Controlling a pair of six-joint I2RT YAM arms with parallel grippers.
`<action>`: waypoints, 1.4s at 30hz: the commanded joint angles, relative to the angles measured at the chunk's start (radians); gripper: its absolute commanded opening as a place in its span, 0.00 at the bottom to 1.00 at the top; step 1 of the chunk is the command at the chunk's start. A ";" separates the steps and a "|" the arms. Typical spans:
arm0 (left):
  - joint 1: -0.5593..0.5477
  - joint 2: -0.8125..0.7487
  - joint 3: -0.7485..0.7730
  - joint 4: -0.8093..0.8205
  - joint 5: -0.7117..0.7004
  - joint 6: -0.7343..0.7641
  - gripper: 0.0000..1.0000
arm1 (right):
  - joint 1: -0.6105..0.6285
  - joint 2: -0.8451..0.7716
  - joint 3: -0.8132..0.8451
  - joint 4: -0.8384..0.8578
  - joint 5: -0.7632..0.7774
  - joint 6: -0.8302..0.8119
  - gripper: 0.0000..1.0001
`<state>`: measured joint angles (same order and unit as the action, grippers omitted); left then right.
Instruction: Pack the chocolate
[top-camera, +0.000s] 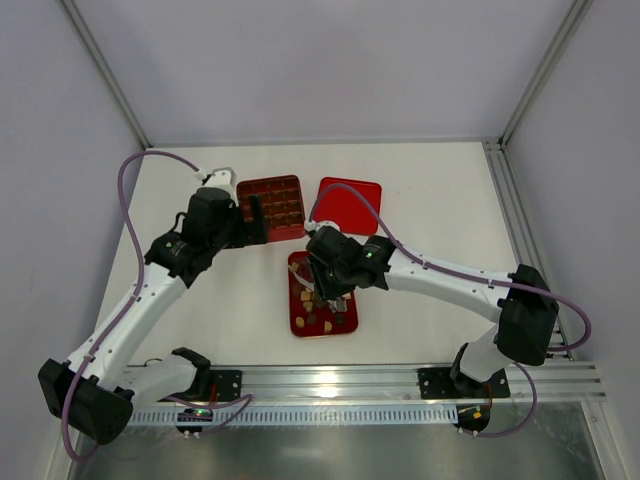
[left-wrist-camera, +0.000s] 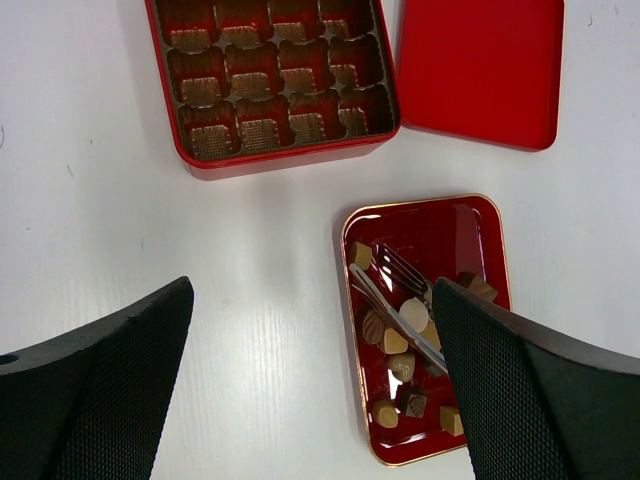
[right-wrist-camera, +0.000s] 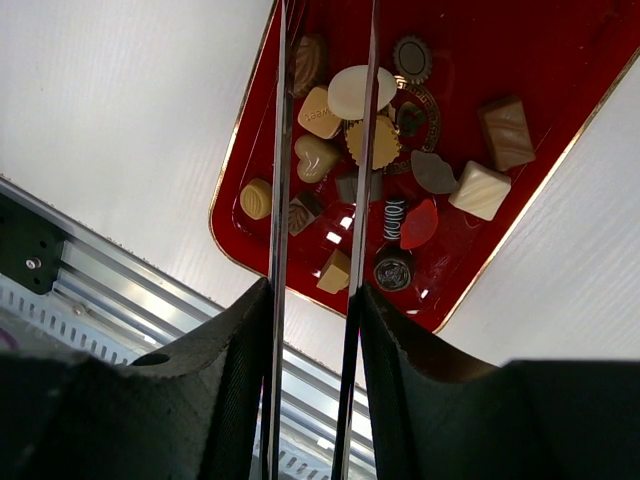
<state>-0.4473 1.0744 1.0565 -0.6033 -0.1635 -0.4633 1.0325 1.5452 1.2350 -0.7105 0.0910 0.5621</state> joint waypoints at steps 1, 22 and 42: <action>0.006 -0.022 -0.004 0.023 0.007 0.002 1.00 | 0.008 -0.019 0.047 0.031 0.015 0.018 0.42; 0.009 -0.016 -0.006 0.030 0.022 -0.008 1.00 | 0.006 0.062 0.104 0.028 0.061 0.056 0.45; 0.009 -0.018 -0.010 0.034 0.027 -0.009 1.00 | 0.006 0.064 0.090 0.022 0.067 0.068 0.39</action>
<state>-0.4435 1.0744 1.0500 -0.6010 -0.1379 -0.4675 1.0325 1.6249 1.2999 -0.7109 0.1436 0.6216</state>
